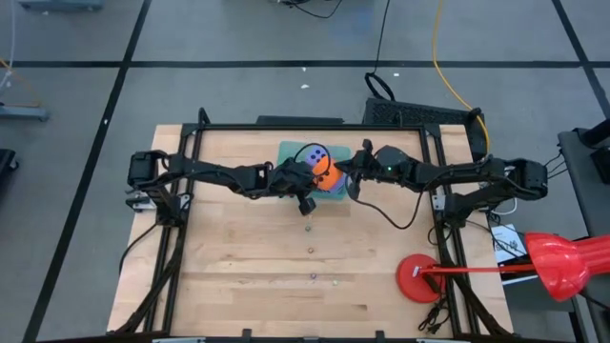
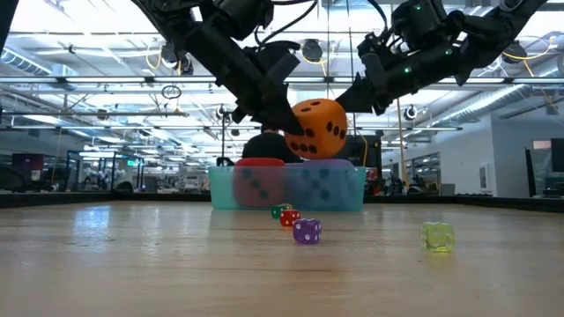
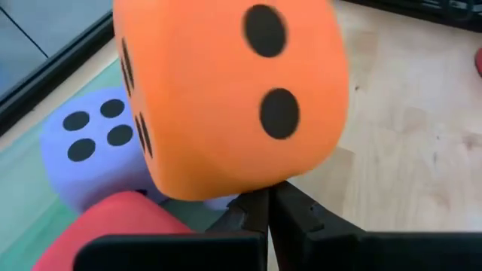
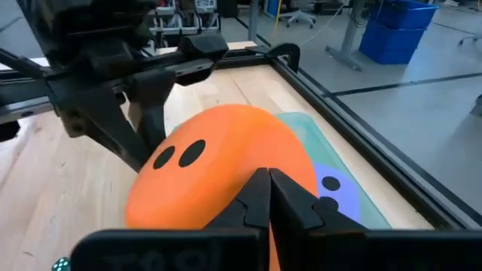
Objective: Pick & Place Dice
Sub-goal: Put the large orange dice into the blue bin
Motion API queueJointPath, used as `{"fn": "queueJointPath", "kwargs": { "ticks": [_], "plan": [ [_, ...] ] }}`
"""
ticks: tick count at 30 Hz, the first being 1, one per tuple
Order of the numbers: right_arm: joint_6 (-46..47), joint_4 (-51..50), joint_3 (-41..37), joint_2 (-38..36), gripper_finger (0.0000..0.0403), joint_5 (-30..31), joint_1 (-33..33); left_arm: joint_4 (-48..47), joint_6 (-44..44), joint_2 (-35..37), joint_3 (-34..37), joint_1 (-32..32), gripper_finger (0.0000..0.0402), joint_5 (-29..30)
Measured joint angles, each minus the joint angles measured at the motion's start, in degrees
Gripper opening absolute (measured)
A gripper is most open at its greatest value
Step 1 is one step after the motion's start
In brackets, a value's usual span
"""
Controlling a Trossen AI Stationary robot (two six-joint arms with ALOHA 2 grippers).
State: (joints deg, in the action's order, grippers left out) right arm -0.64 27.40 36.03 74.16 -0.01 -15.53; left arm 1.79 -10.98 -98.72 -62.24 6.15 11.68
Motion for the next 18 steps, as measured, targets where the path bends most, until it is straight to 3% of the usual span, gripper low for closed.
{"fn": "queueJointPath", "kwargs": {
  "ticks": [18],
  "plan": [
    [0.6, 0.3, -0.1, 0.6, 0.0000, 1.1, 0.0, -1.7, 0.8, 6.3, 0.0, 0.7, 0.0015, 1.7]
  ]
}}
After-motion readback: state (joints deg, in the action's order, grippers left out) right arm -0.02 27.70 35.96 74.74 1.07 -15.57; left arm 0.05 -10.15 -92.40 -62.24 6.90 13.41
